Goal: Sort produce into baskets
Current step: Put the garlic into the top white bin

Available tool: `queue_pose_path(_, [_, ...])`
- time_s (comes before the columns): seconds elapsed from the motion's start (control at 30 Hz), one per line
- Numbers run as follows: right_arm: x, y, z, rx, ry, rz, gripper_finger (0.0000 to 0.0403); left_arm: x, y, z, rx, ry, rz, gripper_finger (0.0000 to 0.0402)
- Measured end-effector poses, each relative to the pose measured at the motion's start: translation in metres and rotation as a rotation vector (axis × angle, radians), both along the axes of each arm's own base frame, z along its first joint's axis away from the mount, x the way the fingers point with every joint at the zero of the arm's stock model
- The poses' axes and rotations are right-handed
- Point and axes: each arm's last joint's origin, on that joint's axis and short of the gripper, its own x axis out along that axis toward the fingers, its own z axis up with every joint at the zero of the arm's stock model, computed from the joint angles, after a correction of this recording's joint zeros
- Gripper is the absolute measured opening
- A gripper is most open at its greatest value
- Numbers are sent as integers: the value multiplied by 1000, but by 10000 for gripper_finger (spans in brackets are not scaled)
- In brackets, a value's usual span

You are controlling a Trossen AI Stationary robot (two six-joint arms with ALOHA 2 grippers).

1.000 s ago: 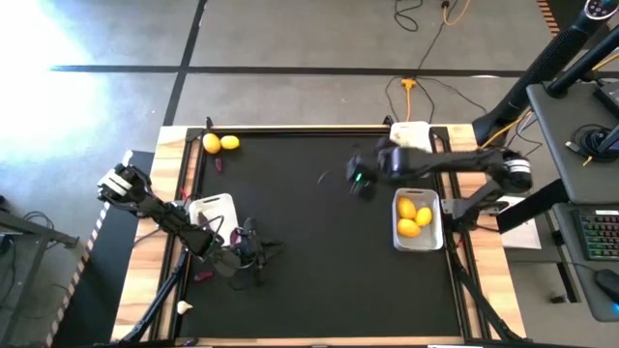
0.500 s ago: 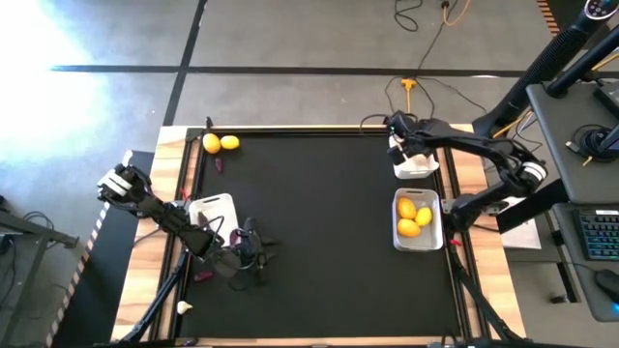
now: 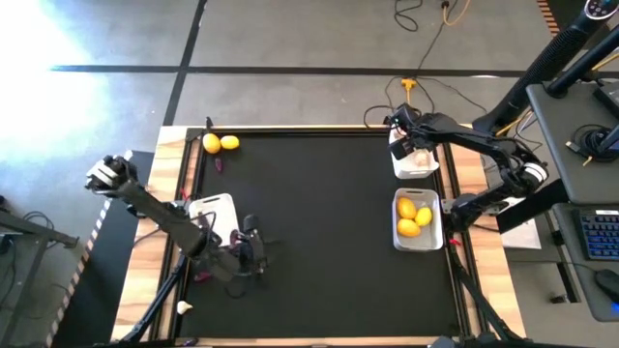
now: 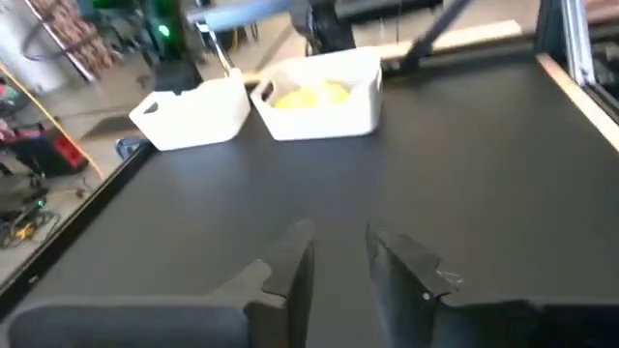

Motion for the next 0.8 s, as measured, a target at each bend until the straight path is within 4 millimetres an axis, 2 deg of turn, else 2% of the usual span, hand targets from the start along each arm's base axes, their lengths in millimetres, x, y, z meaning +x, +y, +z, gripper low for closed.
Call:
queue_pose_path(0.1, [0,3,15,-23,-9,42,232,-1,-8,24,-3,115,-3,104])
queue_pose_path(0.2, [1,13,32,-72,-49,94,240,-6,-18,46,-88,261,-30,133])
queue_pose_path(0.3, [5,31,49,-113,-115,190,241,-14,-29,64,-270,450,-24,164])
queue_pose_path(0.43, [13,63,69,-185,-288,336,233,-24,-51,79,-542,704,55,199])
queue_pose_path(0.6, [25,109,80,-245,-505,557,227,-32,-92,77,-767,961,188,216])
queue_pose_path(0.8, [42,166,62,-237,-649,841,226,-37,-139,54,-953,1267,373,217])
